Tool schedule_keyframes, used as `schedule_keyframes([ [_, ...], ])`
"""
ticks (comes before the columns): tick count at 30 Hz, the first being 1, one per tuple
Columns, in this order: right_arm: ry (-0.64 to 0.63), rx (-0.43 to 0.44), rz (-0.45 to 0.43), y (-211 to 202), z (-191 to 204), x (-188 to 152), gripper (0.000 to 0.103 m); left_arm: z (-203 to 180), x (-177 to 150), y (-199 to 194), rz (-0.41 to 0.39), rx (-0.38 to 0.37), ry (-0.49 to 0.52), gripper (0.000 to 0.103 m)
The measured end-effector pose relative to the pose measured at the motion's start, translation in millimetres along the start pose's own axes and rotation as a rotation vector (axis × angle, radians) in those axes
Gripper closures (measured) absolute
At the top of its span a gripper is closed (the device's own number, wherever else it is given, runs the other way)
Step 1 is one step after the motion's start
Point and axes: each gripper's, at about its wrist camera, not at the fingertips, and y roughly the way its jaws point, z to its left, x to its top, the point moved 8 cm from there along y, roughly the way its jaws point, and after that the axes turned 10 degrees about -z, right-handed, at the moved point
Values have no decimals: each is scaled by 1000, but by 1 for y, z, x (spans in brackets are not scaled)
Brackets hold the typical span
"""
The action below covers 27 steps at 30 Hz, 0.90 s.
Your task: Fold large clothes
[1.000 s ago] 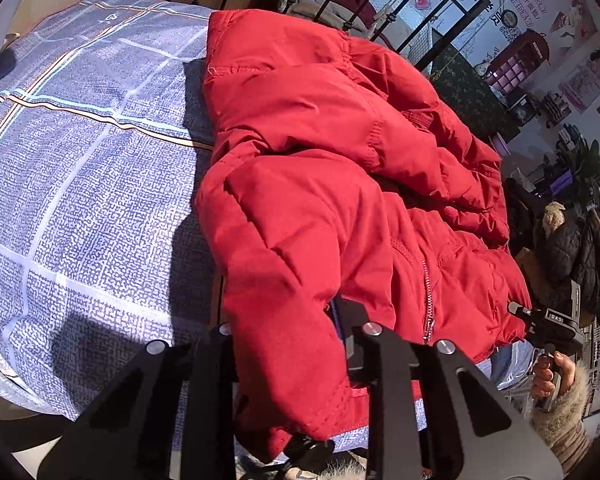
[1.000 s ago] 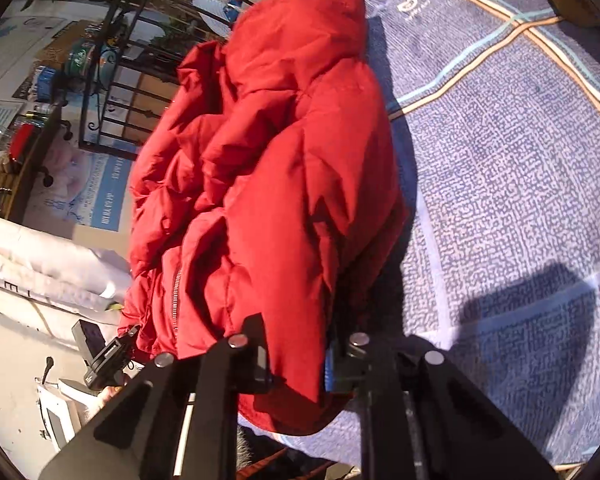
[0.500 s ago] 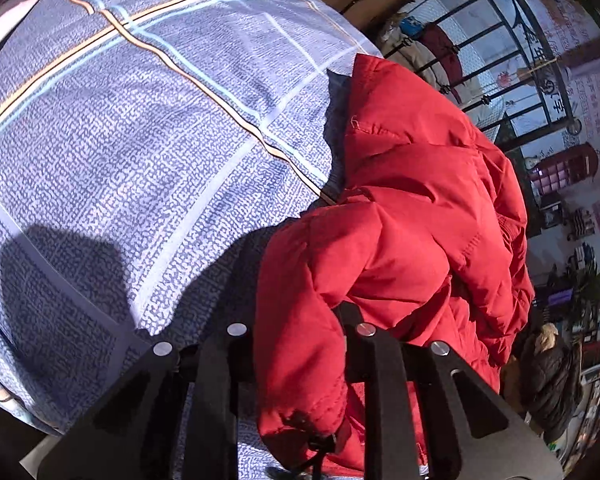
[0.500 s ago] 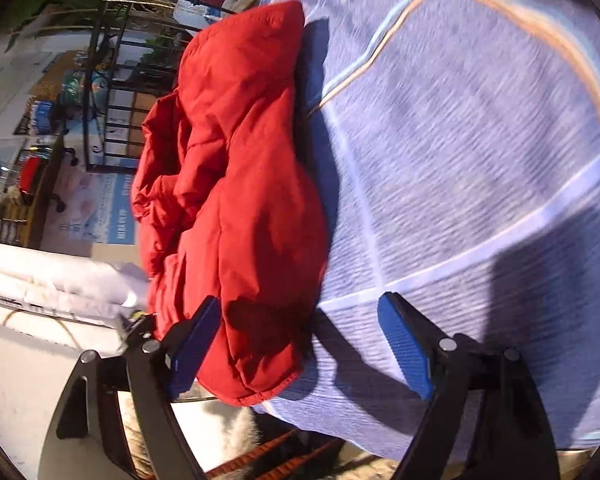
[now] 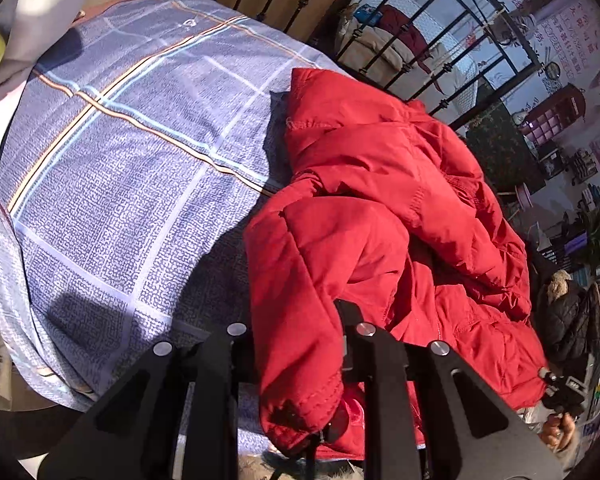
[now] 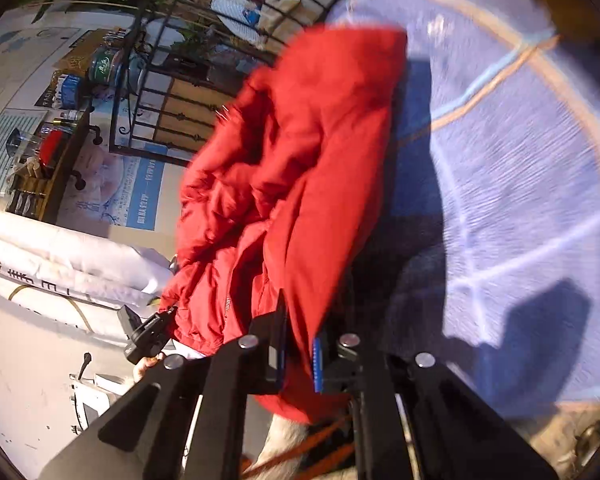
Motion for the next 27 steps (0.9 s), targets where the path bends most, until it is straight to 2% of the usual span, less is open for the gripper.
schedule_keyframes([
  [2,-146,-48,-103,-46,26,23,102,-15,-4,-10,9,-7,34,84],
  [3,-166,-43,-119,-59,31,31,103,-21,-8,-12,19,-5,53,83],
  [5,-136,-33,-99,-62,20,35,100,-24,-18,-10,32,19,92,83],
  [6,-136,-101,-101,-57,5,33,97,-20,-23,-5,39,37,108,83],
  [7,-147,-161,-96,-50,-9,28,80,-14,-28,1,52,51,104,83],
  [8,-170,-236,-66,-39,-30,17,57,-3,-33,8,68,64,73,83],
  [9,-176,-308,-26,-27,-52,3,50,9,-38,13,81,72,28,83],
  [10,-167,-337,7,-20,-68,-10,49,18,-42,15,84,73,1,83],
  [11,-143,-315,49,-9,-83,-27,49,24,-45,15,80,69,-3,83],
  [12,-98,-245,73,2,-91,-41,49,25,-47,14,74,70,6,82],
  [15,27,-126,100,25,-110,-63,49,17,-48,12,68,74,71,78],
  [17,37,-151,109,40,-118,-69,47,13,-48,12,67,62,80,69],
  [19,82,-98,102,52,-121,-74,46,15,-51,13,66,69,77,41],
  [20,106,-77,97,54,-119,-76,46,17,-53,15,62,78,71,36],
  [22,99,-37,107,61,-110,-80,46,20,-62,18,61,57,41,32],
  [24,55,-32,127,66,-102,-86,64,21,-69,19,63,22,-2,34],
  [25,73,-18,132,64,-101,-87,84,21,-72,18,56,-12,-33,51],
  [26,98,8,131,62,-98,-88,93,19,-75,16,56,-42,-59,61],
  [27,116,32,124,56,-95,-86,94,17,-76,12,57,-65,-79,73],
])
